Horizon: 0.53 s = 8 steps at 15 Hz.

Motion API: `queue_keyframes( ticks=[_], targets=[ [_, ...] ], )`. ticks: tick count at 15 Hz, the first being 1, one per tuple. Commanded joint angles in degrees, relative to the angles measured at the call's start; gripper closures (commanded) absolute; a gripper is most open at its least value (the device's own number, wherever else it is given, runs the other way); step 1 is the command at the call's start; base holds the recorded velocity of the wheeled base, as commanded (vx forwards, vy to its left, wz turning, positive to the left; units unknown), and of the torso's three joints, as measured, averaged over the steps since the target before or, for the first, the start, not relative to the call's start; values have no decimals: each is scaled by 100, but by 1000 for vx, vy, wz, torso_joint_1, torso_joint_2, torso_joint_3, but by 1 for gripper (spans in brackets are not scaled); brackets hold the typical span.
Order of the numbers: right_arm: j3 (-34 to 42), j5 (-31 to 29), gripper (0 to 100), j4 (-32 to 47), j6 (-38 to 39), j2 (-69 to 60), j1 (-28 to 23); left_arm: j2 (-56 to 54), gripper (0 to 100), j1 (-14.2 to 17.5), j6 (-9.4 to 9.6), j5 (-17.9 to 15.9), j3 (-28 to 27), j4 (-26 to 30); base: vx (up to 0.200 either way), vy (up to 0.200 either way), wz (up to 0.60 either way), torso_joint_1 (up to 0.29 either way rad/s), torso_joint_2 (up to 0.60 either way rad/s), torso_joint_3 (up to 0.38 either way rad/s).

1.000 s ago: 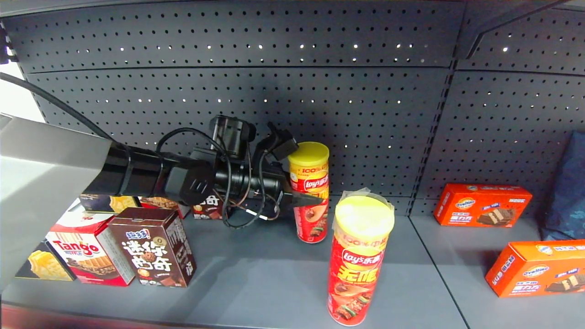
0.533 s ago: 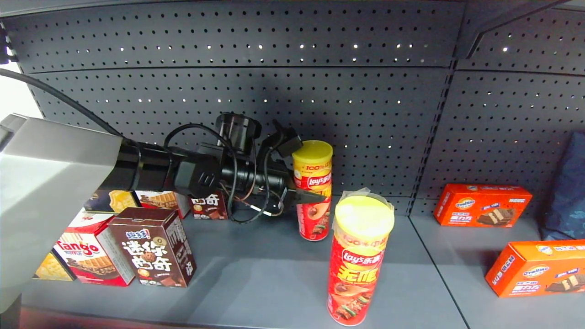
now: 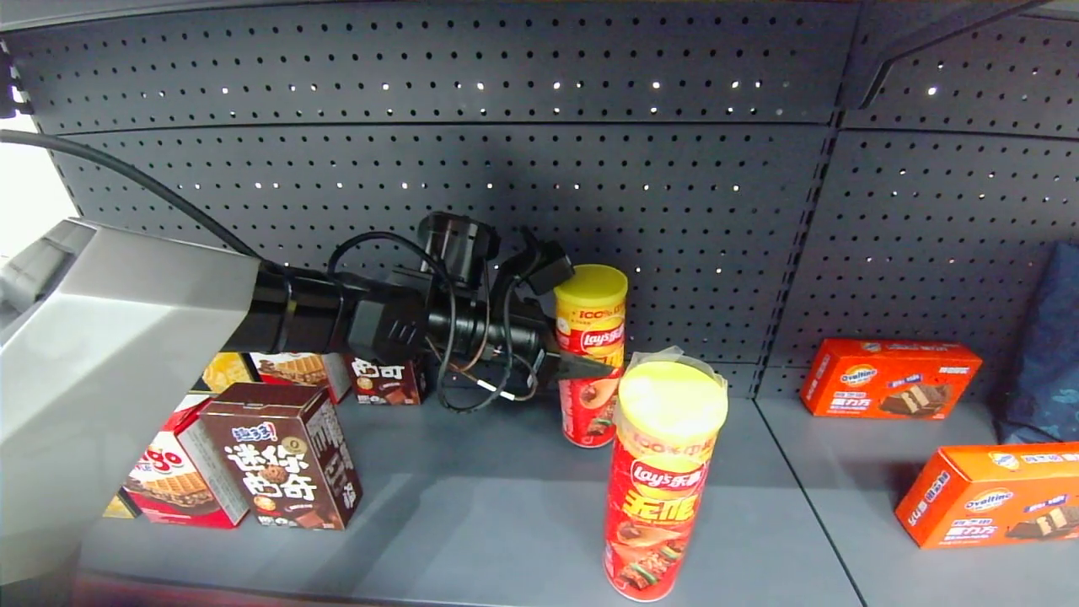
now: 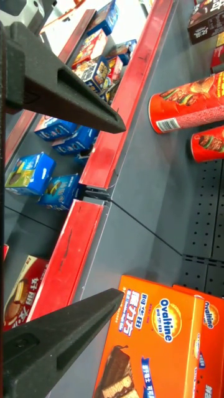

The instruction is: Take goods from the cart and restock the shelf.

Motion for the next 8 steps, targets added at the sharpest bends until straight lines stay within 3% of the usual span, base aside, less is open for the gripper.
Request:
queue_keyframes(
  ticks=[1, 8],
  targets=[
    [1, 1, 0, 0, 0, 7, 3, 68, 100, -7, -2, 0, -79, 16, 0, 0, 0, 0, 0, 0],
    [1, 1, 0, 0, 0, 7, 3, 164, 100, 2, 7, 0, -96, 16, 0, 0, 0, 0, 0, 0]
  ],
)
